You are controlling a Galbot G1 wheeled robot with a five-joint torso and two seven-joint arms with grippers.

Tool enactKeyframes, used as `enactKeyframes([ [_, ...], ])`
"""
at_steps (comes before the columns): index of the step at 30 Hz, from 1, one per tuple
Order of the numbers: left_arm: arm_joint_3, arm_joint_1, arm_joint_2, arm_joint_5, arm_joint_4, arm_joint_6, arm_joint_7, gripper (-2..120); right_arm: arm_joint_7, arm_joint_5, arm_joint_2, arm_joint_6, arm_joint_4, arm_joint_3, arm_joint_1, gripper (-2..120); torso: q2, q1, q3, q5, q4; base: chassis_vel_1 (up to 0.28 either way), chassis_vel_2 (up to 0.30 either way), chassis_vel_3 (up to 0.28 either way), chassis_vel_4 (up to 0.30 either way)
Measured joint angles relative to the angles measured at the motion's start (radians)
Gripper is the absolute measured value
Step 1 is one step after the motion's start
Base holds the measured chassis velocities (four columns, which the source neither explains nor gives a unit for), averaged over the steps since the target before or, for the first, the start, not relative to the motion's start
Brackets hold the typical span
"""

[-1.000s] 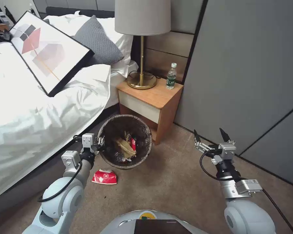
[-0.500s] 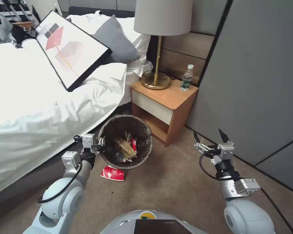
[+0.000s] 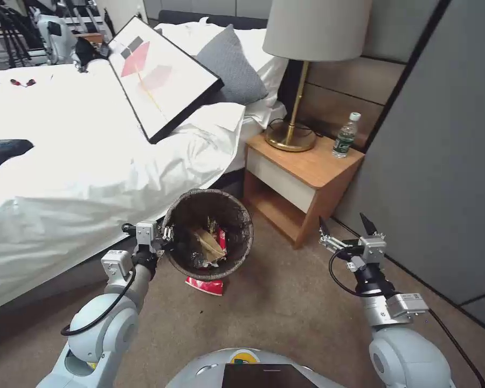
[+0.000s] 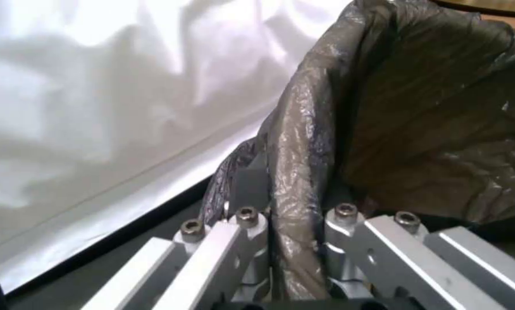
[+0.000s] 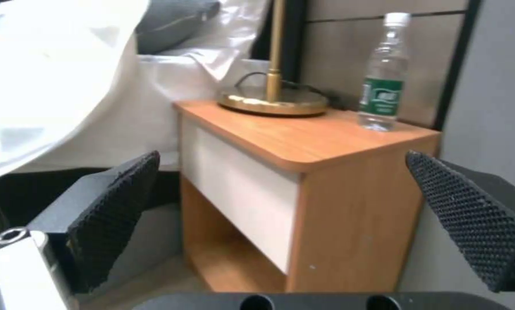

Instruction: Pick up the trash bin, then pick up the garbage from the floor and place it into the trash bin.

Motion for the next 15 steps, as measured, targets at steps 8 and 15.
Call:
enactKeyframes([
  [8,-0.003,0.001,0.000,0.000,0.000,0.000,0.001,7,0.005,0.011,-0.001,-0.006,0.000,0.000,0.002,100,0.000,0.000,0.000,0.0000,0.0000,0.060,0.074,0.065,0.066],
  [15,-0.004,0.003,-0.002,0.000,-0.002,-0.001,0.001,7,0.008,0.013,-0.006,-0.008,0.001,-0.003,0.005,100,0.000,0.000,0.000,0.0000,0.0000,0.069,0.063,0.065,0.073],
])
